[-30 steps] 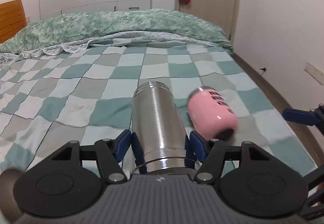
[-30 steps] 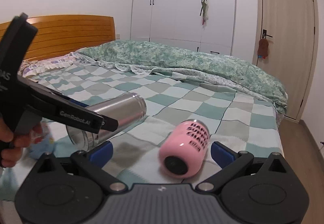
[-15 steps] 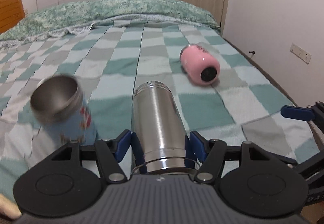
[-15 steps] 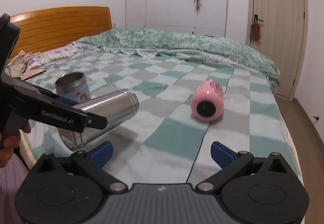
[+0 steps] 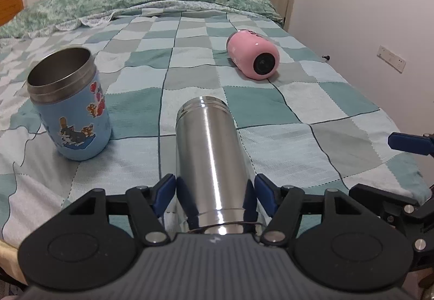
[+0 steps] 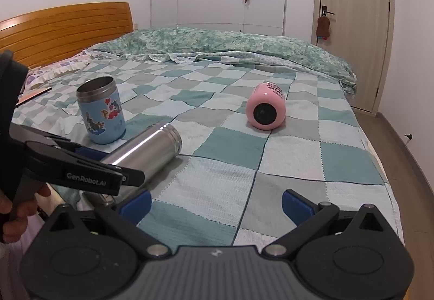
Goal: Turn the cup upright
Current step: 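Close the right tool on the thermos while the left tool releases it, then rotate the held thermos upright with the right tool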
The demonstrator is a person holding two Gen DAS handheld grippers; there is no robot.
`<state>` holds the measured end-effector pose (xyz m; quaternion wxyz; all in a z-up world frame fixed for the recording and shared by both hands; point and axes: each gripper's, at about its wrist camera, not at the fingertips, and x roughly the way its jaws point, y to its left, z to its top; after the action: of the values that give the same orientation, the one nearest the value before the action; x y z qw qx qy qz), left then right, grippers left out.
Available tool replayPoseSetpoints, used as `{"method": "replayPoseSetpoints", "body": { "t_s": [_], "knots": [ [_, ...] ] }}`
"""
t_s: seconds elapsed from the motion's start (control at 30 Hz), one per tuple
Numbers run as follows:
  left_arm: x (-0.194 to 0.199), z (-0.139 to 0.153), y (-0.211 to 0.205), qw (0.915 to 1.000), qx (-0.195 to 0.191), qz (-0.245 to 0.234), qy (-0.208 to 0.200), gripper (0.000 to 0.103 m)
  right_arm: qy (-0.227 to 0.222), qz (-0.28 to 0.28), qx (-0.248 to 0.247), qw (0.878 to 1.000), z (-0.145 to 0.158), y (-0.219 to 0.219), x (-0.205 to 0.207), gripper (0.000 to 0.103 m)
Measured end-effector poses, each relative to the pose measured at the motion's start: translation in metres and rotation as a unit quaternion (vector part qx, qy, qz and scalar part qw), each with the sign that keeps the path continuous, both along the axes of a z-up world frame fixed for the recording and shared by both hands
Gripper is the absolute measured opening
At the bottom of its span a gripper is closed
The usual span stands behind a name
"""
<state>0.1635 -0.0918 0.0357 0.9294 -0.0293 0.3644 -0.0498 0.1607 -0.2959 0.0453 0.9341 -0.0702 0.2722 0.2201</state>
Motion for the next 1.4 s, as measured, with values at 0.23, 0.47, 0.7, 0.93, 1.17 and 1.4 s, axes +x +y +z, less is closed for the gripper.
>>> {"method": "replayPoseSetpoints", "body": {
  "t_s": [0.23,0.47,0.7,0.93,1.17,1.4],
  "knots": [
    [-0.022,0.029,0.028,0.9992,0.001,-0.001,-0.040,0.103,-0.008,-0.006,0.002,1.000,0.015,0.009,-0.003,0.103],
    [-0.028,0.031,0.076,0.9986,0.036,0.001,-0.038,0.103,0.003,-0.010,0.008,1.000,0.028,0.046,0.004,0.103],
    [-0.022,0.020,0.111,0.9943,0.087,-0.053,-0.029,0.103,0.037,-0.029,0.000,0.999,0.020,0.098,0.028,0.103],
    [-0.008,0.009,0.133,0.9876,0.113,-0.106,-0.024,0.103,0.093,-0.071,0.004,0.993,0.008,0.137,0.059,0.102],
    [0.005,0.004,0.153,0.9902,0.091,-0.104,-0.023,0.103,0.145,-0.100,-0.015,0.984,-0.003,0.168,0.096,0.101],
    [0.009,0.002,0.163,0.9922,0.075,-0.097,-0.022,0.103,0.237,-0.133,-0.010,0.962,-0.014,0.178,0.146,0.093]
  ]
}}
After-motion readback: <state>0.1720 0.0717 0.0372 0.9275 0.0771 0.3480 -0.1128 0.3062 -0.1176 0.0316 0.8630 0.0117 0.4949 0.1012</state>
